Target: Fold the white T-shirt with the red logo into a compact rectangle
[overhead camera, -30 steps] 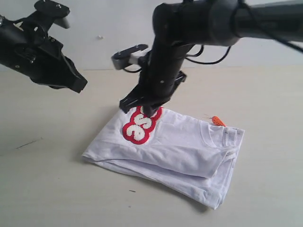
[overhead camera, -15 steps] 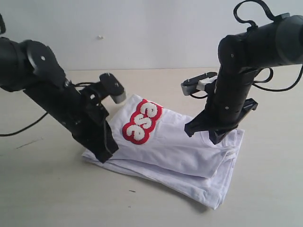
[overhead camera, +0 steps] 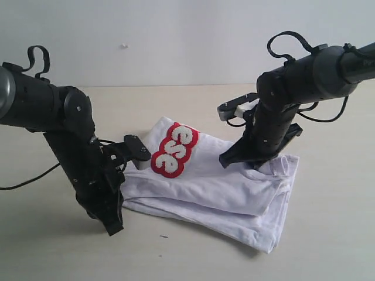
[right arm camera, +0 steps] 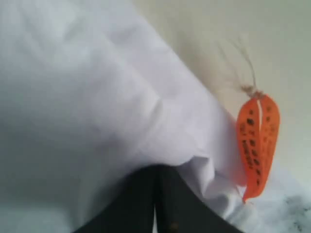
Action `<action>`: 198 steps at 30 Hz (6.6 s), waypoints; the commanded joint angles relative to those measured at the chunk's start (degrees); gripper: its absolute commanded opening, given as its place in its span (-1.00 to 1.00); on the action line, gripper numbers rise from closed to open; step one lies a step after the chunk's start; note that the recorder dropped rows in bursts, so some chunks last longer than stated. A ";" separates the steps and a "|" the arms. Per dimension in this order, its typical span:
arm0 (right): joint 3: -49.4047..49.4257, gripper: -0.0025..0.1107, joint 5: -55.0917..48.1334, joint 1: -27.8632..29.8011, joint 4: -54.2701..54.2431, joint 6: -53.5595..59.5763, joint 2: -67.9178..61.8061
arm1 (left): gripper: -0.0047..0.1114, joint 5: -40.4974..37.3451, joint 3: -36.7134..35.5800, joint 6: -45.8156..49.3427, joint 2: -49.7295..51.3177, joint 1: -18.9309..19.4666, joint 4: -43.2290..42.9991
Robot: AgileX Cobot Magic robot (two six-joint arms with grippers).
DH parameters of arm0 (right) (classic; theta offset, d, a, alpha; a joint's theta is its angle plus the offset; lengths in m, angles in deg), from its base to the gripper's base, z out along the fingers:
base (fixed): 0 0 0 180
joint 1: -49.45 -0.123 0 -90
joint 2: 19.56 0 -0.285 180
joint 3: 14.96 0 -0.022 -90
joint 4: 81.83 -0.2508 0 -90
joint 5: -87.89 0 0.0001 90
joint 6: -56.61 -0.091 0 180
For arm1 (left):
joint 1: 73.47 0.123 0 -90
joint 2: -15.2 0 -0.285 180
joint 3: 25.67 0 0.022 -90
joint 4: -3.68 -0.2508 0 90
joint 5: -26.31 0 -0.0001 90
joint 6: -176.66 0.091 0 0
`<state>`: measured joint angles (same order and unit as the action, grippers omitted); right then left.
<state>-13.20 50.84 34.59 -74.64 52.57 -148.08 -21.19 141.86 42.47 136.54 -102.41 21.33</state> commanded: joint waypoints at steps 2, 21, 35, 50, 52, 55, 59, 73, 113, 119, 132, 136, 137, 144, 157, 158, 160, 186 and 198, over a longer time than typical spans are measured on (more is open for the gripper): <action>-8.56 -0.96 1.99 0.21 -5.63 4.45 -4.38 | -0.92 0.24 0.00 -1.11 -6.63 0.26 -0.88; -19.16 -0.96 -12.38 -0.30 -6.08 7.95 -1.01 | -0.92 18.36 -5.48 4.73 -9.25 0.36 5.63; -17.97 -0.96 -18.93 -0.30 -0.81 5.58 -1.71 | -0.92 26.10 -5.48 5.27 -8.38 0.36 8.13; -17.97 -0.81 -13.50 0.79 -1.01 3.42 -4.30 | -0.92 15.22 -2.19 -4.84 3.82 2.12 -4.75; -17.97 -0.81 -15.83 1.21 0.24 3.11 -4.63 | -0.92 12.47 -2.31 -12.86 3.82 3.08 -11.19; -17.97 -0.81 -17.61 2.07 4.35 0.80 -3.04 | -0.92 9.13 -3.23 -15.09 3.82 4.86 -12.20; -17.97 -0.74 -16.40 3.01 4.84 -2.03 0.07 | -0.92 2.62 -3.23 -14.99 3.71 4.98 -12.06; 0.43 -0.16 -8.13 3.28 -27.26 19.63 11.22 | -0.92 14.93 -3.23 -14.51 -18.33 9.06 -9.24; 10.40 0.18 0.81 2.90 -40.25 29.52 6.48 | -0.92 17.24 -3.23 -8.20 -21.62 12.46 2.69; 10.40 0.18 0.78 2.90 -43.19 32.21 6.69 | -0.92 17.24 -3.23 -7.42 -21.49 12.46 2.69; 10.40 0.18 1.21 2.08 -46.39 34.11 5.41 | -0.92 17.24 -3.23 -7.30 -20.72 12.46 2.79; 10.40 0.18 1.21 0.82 -48.69 36.50 5.13 | -0.92 17.42 -3.23 -7.30 -20.71 12.46 2.79; 10.40 0.18 1.21 0.28 -49.14 36.93 5.13 | -0.92 17.38 -3.23 -7.09 -20.71 12.46 2.79; 10.40 0.17 3.29 0.17 -49.14 37.13 5.13 | -0.92 17.51 -3.23 -7.08 -20.71 12.46 2.79; 10.40 0.08 8.36 0.17 -55.39 39.89 2.53 | -0.92 17.85 -3.23 -7.08 -20.71 12.46 3.16; 10.40 0.06 8.36 0.17 -55.54 39.89 2.64 | -0.92 17.95 -3.23 -7.08 -20.71 12.46 3.16; 10.40 -0.02 8.36 0.17 -55.54 39.92 2.76 | -0.92 18.24 -3.23 -7.08 -20.71 12.46 3.16; 7.02 -0.96 -7.68 0.17 -12.69 10.14 17.86 | -0.92 22.31 -3.23 -6.66 -18.86 12.46 4.06; 7.02 -0.25 -8.45 0.17 8.32 -4.90 11.02 | -0.92 22.43 -3.23 -6.66 -18.86 12.46 4.19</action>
<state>-5.91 42.09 34.69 -68.35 48.86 -137.29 0.62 138.66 35.67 117.84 -90.08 24.75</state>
